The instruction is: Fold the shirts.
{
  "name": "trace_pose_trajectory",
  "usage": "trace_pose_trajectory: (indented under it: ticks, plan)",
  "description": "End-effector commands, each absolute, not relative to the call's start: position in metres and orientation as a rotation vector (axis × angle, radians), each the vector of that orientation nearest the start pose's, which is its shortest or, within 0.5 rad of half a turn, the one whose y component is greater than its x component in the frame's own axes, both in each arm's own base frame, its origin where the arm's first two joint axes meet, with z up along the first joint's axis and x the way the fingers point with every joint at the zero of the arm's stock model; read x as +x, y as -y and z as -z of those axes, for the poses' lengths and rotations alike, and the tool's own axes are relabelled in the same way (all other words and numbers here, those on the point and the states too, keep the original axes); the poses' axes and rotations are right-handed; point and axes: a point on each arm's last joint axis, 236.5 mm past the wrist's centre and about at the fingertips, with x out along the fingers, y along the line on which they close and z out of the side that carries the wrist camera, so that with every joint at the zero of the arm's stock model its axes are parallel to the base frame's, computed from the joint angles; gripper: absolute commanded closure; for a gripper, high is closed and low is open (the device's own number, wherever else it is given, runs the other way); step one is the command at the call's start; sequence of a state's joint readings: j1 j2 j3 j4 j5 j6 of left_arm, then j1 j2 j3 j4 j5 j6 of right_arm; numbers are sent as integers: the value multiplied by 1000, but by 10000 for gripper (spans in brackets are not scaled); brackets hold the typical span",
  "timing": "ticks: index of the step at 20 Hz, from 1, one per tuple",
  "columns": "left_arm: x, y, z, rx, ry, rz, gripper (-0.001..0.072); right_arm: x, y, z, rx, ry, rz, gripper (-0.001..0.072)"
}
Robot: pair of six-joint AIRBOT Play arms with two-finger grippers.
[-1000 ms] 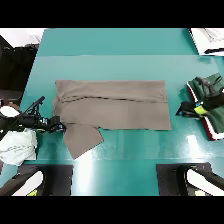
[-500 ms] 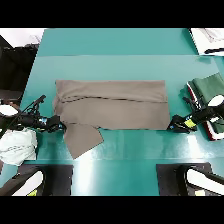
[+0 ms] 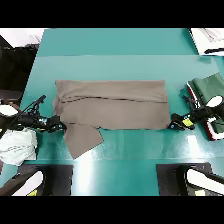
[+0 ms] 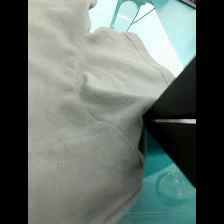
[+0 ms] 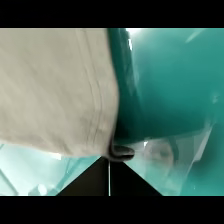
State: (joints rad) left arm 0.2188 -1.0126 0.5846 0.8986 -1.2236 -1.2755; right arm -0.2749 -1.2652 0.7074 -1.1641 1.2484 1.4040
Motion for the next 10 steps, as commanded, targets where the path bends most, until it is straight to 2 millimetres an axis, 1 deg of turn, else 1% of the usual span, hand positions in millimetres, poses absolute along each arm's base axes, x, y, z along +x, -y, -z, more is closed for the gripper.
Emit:
trace_pose_trajectory:
  ticks: [1, 3, 5, 7, 9, 10]
  plan:
    - [244, 88, 45, -621, -1429, 342, 681, 256, -16, 97, 525, -1589, -72, 697]
    - [244, 88, 45, -621, -1429, 342, 681, 264, -12, 87, 506, -1527, -63, 700]
    - [243, 88, 45, -621, -1431, 344, 681, 265, -10, 76, 488, -1496, -64, 702]
    - [241, 89, 45, -622, -1439, 350, 682, 258, -14, 67, 482, -1504, -82, 702]
    - [240, 89, 45, -622, -1445, 354, 681, 250, -18, 62, 483, -1529, -99, 698]
    - [239, 90, 45, -623, -1446, 354, 681, 247, -19, 61, 486, -1539, -105, 656]
